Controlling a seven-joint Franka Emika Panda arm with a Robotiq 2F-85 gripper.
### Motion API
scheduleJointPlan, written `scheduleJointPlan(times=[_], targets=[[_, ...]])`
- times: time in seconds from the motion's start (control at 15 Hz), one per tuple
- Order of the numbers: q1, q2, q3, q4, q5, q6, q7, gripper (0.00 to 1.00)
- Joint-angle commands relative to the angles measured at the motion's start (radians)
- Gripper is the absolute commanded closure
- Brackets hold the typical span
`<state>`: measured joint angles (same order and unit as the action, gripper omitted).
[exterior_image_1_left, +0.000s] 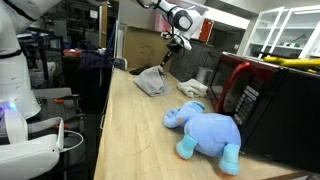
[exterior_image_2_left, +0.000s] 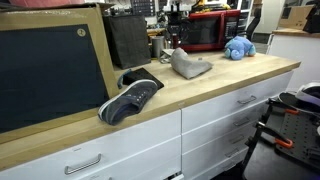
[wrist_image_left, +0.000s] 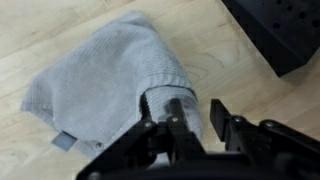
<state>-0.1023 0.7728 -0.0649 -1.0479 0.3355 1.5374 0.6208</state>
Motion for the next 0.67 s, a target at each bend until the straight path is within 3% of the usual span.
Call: scheduleJointPlan(times=[0.0, 0.27, 0.6], targets=[[-0.048, -0.034, 0.004, -0.024, -0.001, 0.077, -0.179, 0.33], [-0.115, -0.024, -0.009, -0.038, -0.034, 0.043, -0.400, 0.03], [-0.163, -0.010, -0.029, -0.099, -0.095, 0.044, -0.508, 0.00]])
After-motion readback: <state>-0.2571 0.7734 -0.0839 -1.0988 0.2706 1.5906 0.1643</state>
